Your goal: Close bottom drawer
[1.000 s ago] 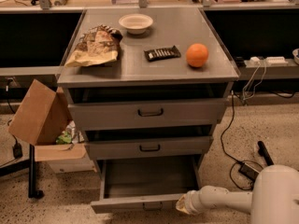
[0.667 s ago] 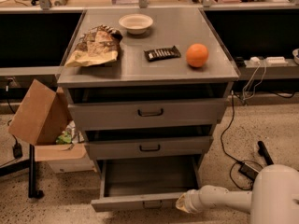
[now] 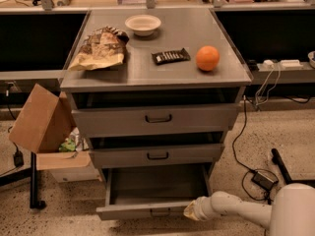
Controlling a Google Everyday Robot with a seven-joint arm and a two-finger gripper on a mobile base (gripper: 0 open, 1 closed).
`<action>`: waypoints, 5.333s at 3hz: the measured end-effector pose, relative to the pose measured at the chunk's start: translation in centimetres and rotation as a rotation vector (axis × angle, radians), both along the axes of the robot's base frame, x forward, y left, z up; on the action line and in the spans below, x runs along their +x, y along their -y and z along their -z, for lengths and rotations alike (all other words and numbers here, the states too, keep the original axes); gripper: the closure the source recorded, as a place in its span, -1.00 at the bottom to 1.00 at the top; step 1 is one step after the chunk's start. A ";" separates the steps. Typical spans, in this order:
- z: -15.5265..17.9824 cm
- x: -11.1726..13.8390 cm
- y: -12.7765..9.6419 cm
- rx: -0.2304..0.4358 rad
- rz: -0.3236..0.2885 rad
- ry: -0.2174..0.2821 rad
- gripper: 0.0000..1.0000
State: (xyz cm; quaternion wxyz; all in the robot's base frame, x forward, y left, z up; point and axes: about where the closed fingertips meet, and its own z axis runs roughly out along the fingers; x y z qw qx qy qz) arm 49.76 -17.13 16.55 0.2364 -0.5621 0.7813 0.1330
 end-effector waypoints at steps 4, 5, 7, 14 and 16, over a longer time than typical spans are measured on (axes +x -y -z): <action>0.0 0.0 0.0 0.004 0.001 0.000 -0.22; 0.0 0.0 0.0 0.004 0.001 0.000 -0.69; 0.0 0.0 0.0 0.004 0.001 0.000 -1.00; -0.6 9.0 0.9 -0.026 -0.003 0.203 1.00; -0.5 9.9 1.0 -0.001 0.017 0.214 1.00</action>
Offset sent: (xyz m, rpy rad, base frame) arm 0.0001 -0.0003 -0.0001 0.0035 -0.0002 -0.0015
